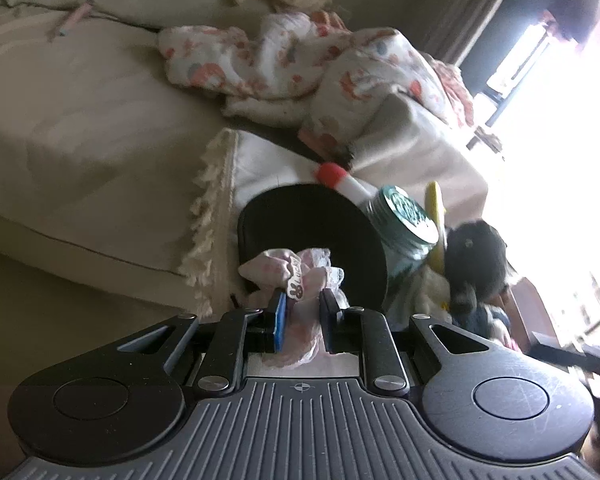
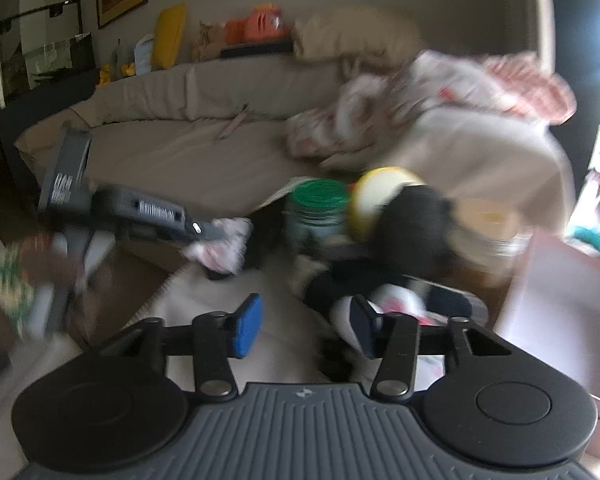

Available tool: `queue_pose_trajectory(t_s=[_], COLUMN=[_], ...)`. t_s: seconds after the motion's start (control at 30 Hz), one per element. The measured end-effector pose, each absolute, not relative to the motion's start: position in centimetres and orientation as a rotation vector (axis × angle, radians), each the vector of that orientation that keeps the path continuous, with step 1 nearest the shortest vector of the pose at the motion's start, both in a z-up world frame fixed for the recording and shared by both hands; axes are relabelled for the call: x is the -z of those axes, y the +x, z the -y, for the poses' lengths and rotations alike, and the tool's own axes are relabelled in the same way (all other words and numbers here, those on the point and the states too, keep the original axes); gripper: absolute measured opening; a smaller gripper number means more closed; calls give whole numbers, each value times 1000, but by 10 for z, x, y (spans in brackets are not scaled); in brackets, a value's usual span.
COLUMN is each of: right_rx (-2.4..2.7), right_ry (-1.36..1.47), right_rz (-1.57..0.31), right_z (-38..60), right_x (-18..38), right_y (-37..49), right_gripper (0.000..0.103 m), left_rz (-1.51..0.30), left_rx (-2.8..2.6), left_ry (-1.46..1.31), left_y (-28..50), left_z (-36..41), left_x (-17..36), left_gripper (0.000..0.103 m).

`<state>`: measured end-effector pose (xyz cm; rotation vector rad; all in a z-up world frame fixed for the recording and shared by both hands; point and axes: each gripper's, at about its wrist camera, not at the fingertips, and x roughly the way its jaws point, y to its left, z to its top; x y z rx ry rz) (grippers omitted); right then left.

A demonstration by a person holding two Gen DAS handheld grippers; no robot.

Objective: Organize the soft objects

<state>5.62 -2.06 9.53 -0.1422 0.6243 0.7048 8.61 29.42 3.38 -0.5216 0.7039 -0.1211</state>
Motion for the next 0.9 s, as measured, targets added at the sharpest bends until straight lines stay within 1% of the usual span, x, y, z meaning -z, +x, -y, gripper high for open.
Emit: queue_pose_trajectory(t_s=[0.1, 0.17, 0.27, 0.47, 0.53, 0.57, 0.6, 0.9], right_rx=[-726, -709, -673, -622, -612, -614, -619, -721], right_ry=[-74, -71, -123, -140, -120, -111, -107, -50], right_rz=[-685, -682, -670, -702, -714, -719, -725, -777], right_z=[-16, -42, -80, -117, -117, -118, -118, -100], right_x=[-95, -91, -79, -56, -49, -46, -43, -48], right_y=[86, 98, 111, 132, 136, 138, 140, 129], right_gripper=[46, 44, 41, 41, 31, 16, 9, 6], left_rz=[-716, -717, -715, -707, -700, -698, -695, -689], left_rx=[151, 170, 210, 234, 240, 235, 230, 232], left_ry=[-480, -459, -444, -442, -436, -431, -429, -435], left_y=[83, 80, 76, 77, 77, 77, 76, 77], left_z=[-293, -292, -291, -292, -291, -291, -291, -282], left_x=[-33, -33, -32, -29, -30, -30, -30, -30], left_gripper=[25, 26, 27, 27, 27, 28, 28, 27])
